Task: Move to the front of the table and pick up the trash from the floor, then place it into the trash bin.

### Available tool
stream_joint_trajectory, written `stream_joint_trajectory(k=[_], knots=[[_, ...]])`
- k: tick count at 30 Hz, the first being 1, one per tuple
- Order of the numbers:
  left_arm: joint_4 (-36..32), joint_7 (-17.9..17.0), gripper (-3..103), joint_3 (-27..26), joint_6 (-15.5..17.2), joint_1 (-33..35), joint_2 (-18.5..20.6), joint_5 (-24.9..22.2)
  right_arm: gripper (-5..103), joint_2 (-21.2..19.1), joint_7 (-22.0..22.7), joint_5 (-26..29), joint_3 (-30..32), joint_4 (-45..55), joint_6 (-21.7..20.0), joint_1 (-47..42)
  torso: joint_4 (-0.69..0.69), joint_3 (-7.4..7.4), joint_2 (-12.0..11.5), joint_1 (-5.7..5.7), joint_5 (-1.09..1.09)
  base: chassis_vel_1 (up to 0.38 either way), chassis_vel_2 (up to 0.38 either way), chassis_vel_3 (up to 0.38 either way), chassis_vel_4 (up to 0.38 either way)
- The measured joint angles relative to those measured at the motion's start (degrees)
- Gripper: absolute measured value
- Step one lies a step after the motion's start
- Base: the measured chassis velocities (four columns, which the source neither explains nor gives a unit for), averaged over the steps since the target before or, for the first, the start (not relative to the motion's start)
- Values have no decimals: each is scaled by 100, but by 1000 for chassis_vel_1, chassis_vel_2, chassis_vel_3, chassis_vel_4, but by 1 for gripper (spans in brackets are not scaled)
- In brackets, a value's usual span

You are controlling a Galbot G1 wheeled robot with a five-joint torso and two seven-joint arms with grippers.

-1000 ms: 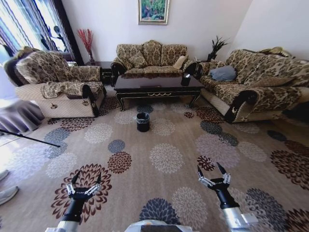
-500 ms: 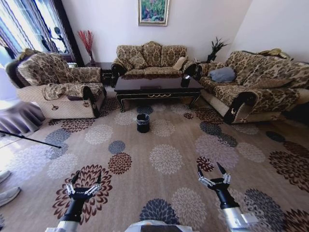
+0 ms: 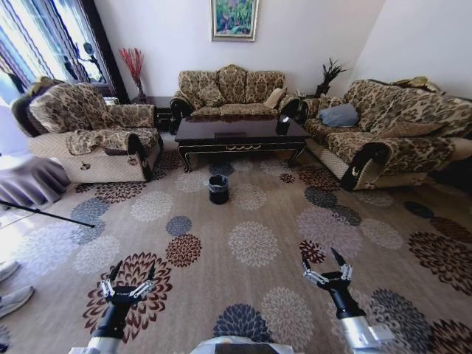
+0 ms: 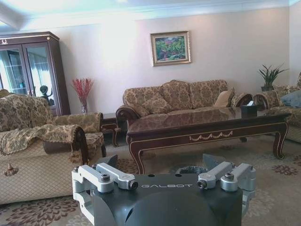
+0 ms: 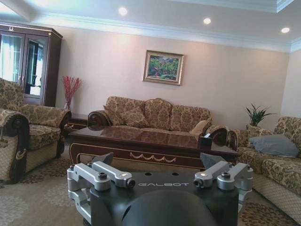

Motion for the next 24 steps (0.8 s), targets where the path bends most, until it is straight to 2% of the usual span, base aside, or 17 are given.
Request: stream_joint_trajectory(k=[15, 24], knots=[[0, 0, 100, 0, 0, 0, 0, 0, 100, 0, 0, 0, 0, 0, 0, 0, 0, 230, 415, 184, 0, 0, 0, 0, 0], [0, 0, 100, 0, 0, 0, 0, 0, 100, 0, 0, 0, 0, 0, 0, 0, 0, 245, 439, 195, 0, 0, 0, 0, 0]])
